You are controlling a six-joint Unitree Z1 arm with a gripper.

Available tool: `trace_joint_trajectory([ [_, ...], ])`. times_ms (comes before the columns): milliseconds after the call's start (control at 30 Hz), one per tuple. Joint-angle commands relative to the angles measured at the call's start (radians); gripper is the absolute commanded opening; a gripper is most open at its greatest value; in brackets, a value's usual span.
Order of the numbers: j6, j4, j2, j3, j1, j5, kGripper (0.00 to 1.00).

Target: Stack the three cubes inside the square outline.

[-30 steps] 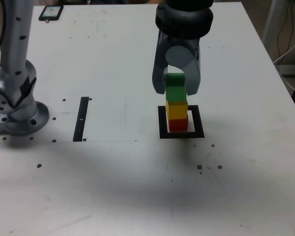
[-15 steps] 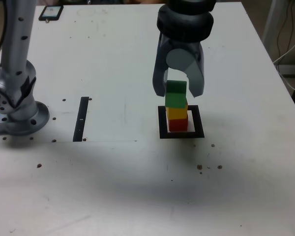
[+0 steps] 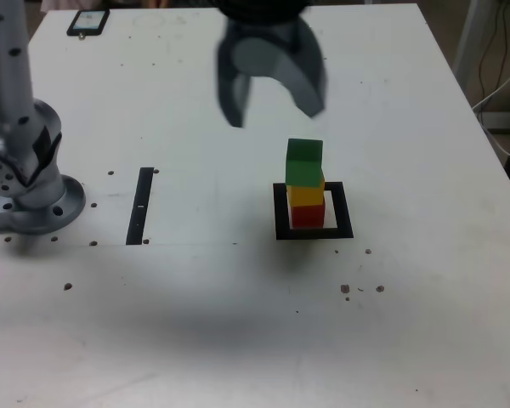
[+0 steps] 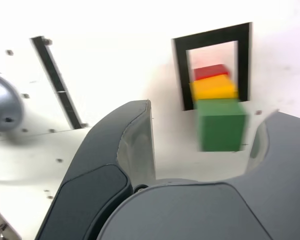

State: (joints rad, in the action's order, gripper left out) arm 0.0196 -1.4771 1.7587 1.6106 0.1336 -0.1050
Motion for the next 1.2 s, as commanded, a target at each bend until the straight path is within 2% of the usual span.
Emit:
trace_joint_trajectory([
  [0, 0.008, -0.003, -0.144, -0.065, -0.003, 0.007, 0.99],
  [167, 0.013, 0.033, -0.275, -0.273, 0.001, 0.059, 0.99],
  [300, 0.013, 0.088, -0.330, -0.414, 0.019, 0.103, 0.99],
  [433, 0.010, 0.145, -0.361, -0.510, 0.030, 0.122, 0.99],
  [533, -0.008, 0.201, -0.367, -0.574, 0.030, 0.120, 0.99],
  [700, -0.039, 0.359, -0.366, -0.694, 0.030, 0.108, 0.99],
  [800, -0.043, 0.406, -0.366, -0.737, 0.030, 0.104, 0.99],
  [900, -0.045, 0.396, -0.365, -0.766, 0.030, 0.093, 0.99],
  [1067, -0.044, 0.326, -0.363, -0.771, 0.030, 0.063, 0.99],
  [1167, -0.043, 0.301, -0.356, -0.755, 0.030, 0.060, 0.99],
])
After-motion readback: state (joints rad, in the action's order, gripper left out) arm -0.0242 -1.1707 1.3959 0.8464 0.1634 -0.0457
